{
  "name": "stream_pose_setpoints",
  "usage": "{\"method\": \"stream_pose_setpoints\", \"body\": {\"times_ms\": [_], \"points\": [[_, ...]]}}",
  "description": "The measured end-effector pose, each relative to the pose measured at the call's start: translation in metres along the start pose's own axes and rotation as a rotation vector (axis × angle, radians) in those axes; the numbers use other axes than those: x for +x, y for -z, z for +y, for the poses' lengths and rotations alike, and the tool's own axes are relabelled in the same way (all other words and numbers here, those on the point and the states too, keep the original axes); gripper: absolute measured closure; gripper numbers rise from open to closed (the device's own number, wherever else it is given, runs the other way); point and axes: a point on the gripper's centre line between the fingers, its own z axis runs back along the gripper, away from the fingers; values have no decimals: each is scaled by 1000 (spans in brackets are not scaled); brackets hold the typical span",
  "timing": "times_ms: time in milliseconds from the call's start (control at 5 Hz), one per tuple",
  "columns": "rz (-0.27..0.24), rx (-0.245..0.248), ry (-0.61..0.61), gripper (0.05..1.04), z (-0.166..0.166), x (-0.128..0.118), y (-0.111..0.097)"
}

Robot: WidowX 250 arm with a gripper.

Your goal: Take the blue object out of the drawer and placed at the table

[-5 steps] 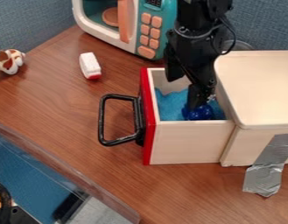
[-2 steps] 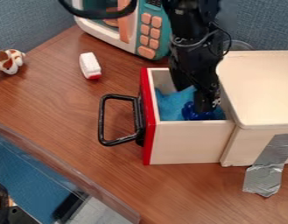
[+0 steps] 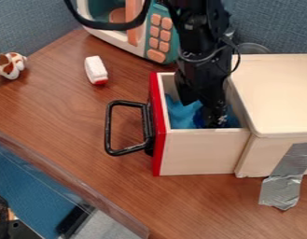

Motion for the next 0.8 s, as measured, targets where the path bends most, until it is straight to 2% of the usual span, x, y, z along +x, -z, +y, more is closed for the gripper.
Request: {"method": "stream_pose_setpoints", "body": {"times_ms": [200,400,800], "points": [[1,5,-17,422,-1,-5,3],[-3,6,-22,509,-1,-8,1],[-121,10,-23,509,-6,1,-42]]}}
